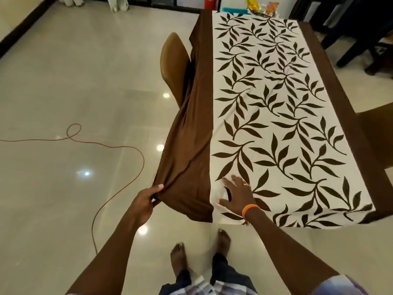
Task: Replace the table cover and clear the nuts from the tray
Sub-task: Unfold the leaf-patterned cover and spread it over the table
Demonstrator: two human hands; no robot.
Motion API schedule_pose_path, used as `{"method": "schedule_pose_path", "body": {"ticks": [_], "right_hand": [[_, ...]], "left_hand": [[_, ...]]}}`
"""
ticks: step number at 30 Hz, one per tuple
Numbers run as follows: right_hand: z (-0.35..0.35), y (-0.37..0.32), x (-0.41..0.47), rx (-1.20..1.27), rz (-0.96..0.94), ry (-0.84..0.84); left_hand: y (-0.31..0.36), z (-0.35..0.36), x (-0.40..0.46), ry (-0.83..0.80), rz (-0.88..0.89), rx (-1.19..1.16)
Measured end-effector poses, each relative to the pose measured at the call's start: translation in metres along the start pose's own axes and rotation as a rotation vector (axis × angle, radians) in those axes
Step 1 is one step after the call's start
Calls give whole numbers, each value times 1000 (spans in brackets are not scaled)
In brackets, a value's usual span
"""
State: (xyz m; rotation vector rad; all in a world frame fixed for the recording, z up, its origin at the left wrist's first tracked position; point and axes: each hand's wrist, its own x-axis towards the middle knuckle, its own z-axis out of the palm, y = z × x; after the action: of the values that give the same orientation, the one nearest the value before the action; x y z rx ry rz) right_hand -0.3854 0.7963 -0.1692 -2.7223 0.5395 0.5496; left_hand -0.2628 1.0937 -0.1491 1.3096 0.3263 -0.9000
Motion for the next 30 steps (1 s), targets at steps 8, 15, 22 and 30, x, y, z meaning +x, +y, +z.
{"method": "schedule_pose_path", "body": {"ticks": [8, 15, 22, 30], "right_hand": [[0, -10, -6, -79, 45, -79], [12, -18, -10, -168, 70, -69], [20, -14, -23, -152, 56, -66], [-6, 43, -40, 281, -20, 96]], "left_hand": [[-42, -53, -23, -52, -136, 546], [-83, -86, -22, 510, -78, 1127], [-95, -49, -14, 585, -227, 1021], [-60, 114, 3, 319, 513, 1334]]}}
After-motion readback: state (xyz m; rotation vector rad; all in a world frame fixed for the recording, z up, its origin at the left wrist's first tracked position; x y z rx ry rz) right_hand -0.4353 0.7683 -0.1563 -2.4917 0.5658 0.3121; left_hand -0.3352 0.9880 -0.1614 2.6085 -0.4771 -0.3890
